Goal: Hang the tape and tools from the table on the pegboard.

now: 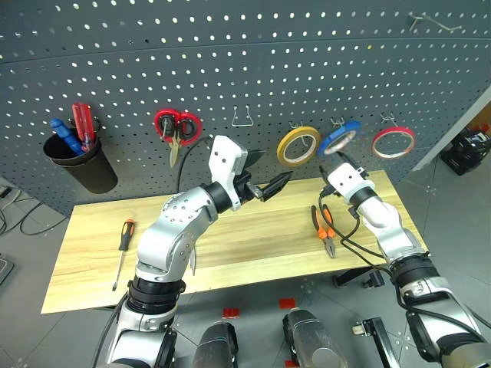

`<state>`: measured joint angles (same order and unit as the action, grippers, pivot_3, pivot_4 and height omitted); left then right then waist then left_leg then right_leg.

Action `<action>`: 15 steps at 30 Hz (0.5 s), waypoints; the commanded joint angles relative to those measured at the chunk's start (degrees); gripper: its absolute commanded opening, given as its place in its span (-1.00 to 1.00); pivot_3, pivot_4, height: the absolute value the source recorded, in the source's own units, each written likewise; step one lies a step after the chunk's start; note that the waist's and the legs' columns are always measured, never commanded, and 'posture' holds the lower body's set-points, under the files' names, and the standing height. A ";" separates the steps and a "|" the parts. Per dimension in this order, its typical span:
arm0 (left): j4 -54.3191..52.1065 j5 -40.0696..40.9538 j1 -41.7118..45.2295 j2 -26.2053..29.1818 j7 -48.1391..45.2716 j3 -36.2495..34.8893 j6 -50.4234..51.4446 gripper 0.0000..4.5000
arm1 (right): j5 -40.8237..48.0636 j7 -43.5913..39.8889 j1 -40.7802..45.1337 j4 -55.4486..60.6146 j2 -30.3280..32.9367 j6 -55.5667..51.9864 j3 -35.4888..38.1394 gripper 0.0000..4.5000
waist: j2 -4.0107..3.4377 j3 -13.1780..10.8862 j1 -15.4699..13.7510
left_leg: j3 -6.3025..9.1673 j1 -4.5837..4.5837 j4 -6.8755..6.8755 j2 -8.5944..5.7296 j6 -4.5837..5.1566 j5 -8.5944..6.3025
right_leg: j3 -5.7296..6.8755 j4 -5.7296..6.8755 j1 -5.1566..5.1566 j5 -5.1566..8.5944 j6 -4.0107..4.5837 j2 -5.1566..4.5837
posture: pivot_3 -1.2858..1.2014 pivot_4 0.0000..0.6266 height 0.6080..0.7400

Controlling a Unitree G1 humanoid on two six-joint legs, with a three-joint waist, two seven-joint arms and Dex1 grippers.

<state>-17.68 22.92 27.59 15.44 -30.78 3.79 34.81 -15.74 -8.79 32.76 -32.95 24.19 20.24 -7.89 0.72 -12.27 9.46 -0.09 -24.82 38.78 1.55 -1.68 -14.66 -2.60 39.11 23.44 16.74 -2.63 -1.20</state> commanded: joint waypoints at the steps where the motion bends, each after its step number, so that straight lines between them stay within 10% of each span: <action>1: -2.47 0.60 0.08 -0.06 0.00 0.38 -0.49 1.00 | 1.19 0.16 -1.47 4.02 -0.12 -0.83 1.61 0.91 | 0.00 0.00 -0.01 | 0.00 0.00 0.00 0.00 0.00 0.00 | 0.00 0.00 0.00 0.00 0.00 -0.01 | -0.13 -0.49 1.00; 15: -4.74 0.17 -9.11 6.25 -6.17 2.91 -3.35 1.00 | 7.93 -7.68 -15.38 34.44 -0.14 -32.66 6.99 0.98 | -0.06 0.07 -0.13 | -0.01 0.04 0.03 0.01 0.11 -0.06 | -0.07 0.01 -0.02 0.00 0.00 -0.01 | -0.14 -0.32 1.00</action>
<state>-19.93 23.28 19.30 20.85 -35.58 6.78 33.28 -9.37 -15.26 17.14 -4.14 23.96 -7.86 -2.77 0.66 -12.20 9.33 -0.11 -24.74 38.82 1.55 -1.55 -14.75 -2.69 39.08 23.42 16.73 -2.63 -1.20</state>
